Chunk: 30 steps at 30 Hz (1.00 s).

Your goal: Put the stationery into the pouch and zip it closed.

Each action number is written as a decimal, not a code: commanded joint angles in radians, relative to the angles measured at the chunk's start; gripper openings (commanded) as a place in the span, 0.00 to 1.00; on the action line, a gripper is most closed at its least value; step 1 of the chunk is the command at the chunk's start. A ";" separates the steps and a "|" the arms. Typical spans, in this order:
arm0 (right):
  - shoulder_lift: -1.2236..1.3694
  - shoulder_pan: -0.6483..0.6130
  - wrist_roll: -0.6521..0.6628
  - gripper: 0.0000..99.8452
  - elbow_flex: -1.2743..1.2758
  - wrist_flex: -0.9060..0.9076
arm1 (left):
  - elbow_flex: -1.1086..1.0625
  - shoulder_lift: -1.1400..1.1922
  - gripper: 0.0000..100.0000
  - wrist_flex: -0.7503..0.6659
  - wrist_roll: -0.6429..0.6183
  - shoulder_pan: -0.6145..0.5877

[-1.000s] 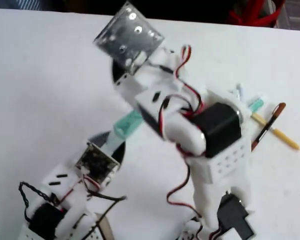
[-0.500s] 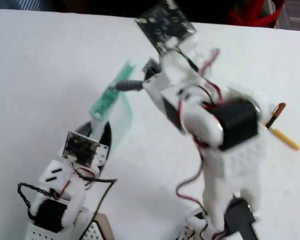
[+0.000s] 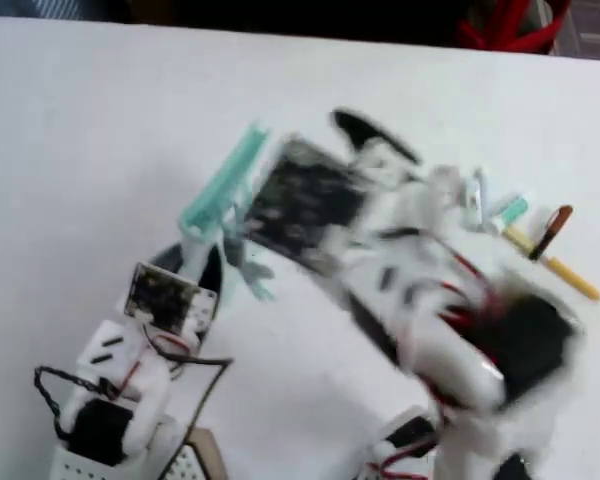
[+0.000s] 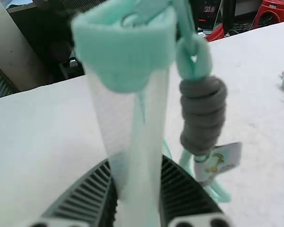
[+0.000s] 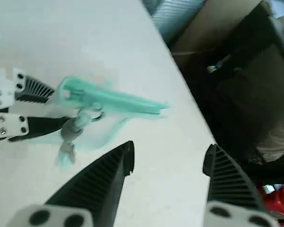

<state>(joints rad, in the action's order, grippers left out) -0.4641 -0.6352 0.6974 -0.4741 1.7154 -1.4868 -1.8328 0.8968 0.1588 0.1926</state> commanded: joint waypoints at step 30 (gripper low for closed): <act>-0.375 -0.185 -0.379 0.24 0.994 -0.743 | -0.029 0.007 0.03 -0.012 -0.008 -0.018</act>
<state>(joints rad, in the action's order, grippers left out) -0.8646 -0.8117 0.3629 0.5278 1.0188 -1.4960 -1.8328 0.8907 0.1588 0.1926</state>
